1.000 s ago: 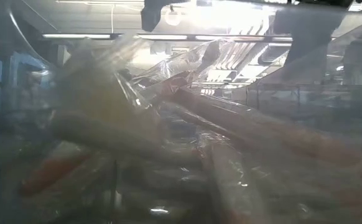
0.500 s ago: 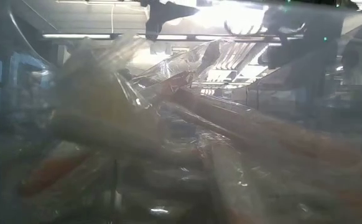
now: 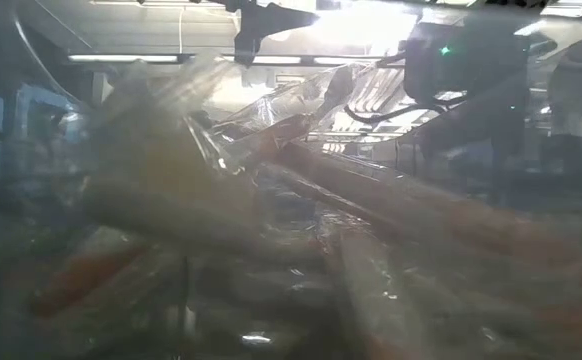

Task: Pick & Place Toothbrushes
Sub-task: Put the orange toothbrush into the bottom black bin

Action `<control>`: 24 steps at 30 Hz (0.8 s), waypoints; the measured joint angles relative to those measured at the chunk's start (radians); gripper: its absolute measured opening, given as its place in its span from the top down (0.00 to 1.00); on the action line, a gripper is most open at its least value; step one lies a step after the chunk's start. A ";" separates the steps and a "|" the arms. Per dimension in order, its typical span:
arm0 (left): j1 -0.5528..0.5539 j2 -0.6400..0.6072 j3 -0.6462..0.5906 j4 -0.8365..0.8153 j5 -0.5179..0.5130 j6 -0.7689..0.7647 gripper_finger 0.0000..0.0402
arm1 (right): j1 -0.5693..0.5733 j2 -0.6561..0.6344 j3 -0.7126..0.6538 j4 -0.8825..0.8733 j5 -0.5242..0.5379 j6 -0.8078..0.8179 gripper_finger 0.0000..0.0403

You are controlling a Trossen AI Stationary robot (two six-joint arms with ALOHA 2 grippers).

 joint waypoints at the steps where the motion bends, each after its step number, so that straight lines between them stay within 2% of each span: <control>1: 0.000 0.000 0.000 0.000 0.000 0.000 0.54 | 0.000 0.005 0.000 0.006 -0.003 0.000 0.47; 7: 0.000 0.000 0.000 -0.027 0.001 0.000 0.54 | 0.000 0.000 0.000 0.002 0.017 0.000 0.47; 17: 0.000 0.001 0.000 -0.030 0.001 0.000 0.54 | -0.001 -0.115 0.000 -0.048 0.022 0.005 0.47; 24: 0.000 0.001 0.000 -0.030 0.001 0.000 0.54 | -0.001 -0.157 0.000 -0.037 -0.066 0.000 0.47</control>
